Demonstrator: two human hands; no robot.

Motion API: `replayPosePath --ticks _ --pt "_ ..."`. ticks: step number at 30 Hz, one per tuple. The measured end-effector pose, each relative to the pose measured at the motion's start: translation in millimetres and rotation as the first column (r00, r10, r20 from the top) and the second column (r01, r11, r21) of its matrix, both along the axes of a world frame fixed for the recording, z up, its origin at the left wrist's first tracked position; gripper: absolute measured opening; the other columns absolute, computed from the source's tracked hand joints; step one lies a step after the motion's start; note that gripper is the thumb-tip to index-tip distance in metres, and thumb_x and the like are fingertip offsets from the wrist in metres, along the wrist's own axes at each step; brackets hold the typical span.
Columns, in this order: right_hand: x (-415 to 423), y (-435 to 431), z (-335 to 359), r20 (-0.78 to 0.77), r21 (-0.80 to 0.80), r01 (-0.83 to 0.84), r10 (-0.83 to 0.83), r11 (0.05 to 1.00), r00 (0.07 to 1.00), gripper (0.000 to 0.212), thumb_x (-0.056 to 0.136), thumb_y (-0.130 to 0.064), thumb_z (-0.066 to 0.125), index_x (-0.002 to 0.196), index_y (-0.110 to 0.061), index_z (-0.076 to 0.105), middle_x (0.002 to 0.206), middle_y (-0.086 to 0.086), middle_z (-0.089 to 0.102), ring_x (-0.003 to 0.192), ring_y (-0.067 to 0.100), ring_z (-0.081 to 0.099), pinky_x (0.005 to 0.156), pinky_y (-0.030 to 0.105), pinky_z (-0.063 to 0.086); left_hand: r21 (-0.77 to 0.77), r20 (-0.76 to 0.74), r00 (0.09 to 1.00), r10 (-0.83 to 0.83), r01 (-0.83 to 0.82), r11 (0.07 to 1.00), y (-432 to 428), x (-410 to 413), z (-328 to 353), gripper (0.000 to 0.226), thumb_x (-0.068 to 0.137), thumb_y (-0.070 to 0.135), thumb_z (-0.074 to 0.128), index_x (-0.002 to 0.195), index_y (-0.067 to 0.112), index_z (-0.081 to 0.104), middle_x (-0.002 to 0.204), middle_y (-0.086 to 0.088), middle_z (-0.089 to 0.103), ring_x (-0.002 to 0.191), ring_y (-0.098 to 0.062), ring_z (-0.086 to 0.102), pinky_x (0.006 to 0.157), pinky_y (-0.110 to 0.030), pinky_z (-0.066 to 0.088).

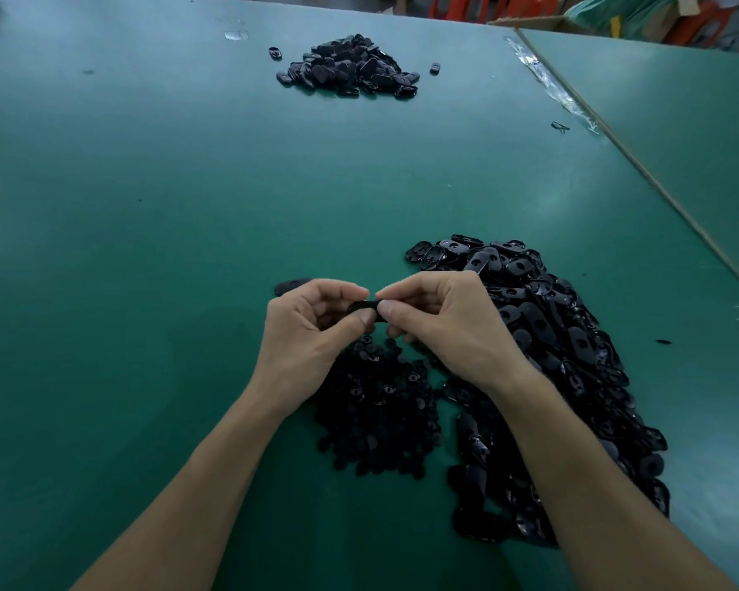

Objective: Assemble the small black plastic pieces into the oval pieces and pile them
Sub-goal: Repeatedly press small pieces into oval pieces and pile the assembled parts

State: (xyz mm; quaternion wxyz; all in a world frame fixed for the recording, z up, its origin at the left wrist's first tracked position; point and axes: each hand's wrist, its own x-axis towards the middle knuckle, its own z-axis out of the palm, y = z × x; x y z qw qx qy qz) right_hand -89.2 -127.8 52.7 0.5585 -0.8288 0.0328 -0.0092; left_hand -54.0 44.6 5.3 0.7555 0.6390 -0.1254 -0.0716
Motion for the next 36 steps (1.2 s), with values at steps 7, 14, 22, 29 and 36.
replayPosePath --ticks 7,14,22,29,36 --pt "2.5 -3.1 -1.0 -0.038 0.000 -0.038 0.038 0.999 0.999 0.008 0.086 -0.007 0.077 0.089 -0.014 0.075 0.071 0.004 0.075 0.065 0.018 0.073 0.062 0.022 0.056 0.008 -0.040 0.999 0.000 0.001 1.000 -0.8 1.0 -1.0 0.023 0.078 -0.001 0.079 0.089 0.020 0.075 0.082 0.001 0.078 0.075 -0.008 0.073 0.071 -0.015 0.055" --pt "2.1 -2.8 -1.1 -0.057 -0.004 -0.019 0.019 1.000 0.998 0.007 0.085 -0.007 0.077 0.088 -0.012 0.075 0.070 0.005 0.075 0.064 0.018 0.073 0.062 0.023 0.057 0.040 -0.041 0.999 -0.014 0.016 0.999 0.2 2.6 -1.6 0.025 0.079 -0.004 0.079 0.090 0.018 0.075 0.081 0.003 0.078 0.075 -0.006 0.072 0.071 -0.014 0.054" --pt "-0.2 2.0 -0.3 0.005 -0.171 0.039 -0.039 0.985 0.999 0.013 0.080 -0.010 0.078 0.080 -0.023 0.075 0.069 -0.009 0.073 0.063 0.000 0.067 0.062 0.016 0.052 0.058 -0.067 0.998 -0.010 0.014 0.998 -0.8 0.4 -0.5 0.020 0.078 -0.003 0.079 0.086 0.015 0.075 0.076 -0.004 0.077 0.068 -0.011 0.074 0.066 -0.016 0.056" --pt "-1.2 -4.7 6.5 -0.035 -0.139 -0.019 0.015 0.990 0.999 0.011 0.083 -0.009 0.078 0.086 -0.019 0.077 0.070 -0.006 0.074 0.064 0.008 0.071 0.063 0.018 0.054 0.086 -0.032 0.999 0.019 -0.016 0.996 -2.8 -2.3 2.5 0.021 0.076 -0.004 0.082 0.080 0.015 0.075 0.069 -0.001 0.075 0.060 -0.007 0.070 0.060 -0.015 0.055" --pt "2.7 -2.2 4.6 -0.033 -0.170 -0.010 0.004 0.985 0.999 0.018 0.093 -0.008 0.068 0.102 -0.021 0.076 0.075 -0.004 0.075 0.068 0.007 0.072 0.065 0.021 0.059 0.205 0.086 0.986 0.140 -0.155 0.966 0.7 2.6 1.7 0.027 0.077 0.001 0.084 0.079 0.026 0.075 0.074 0.004 0.077 0.065 -0.010 0.072 0.065 -0.020 0.057"
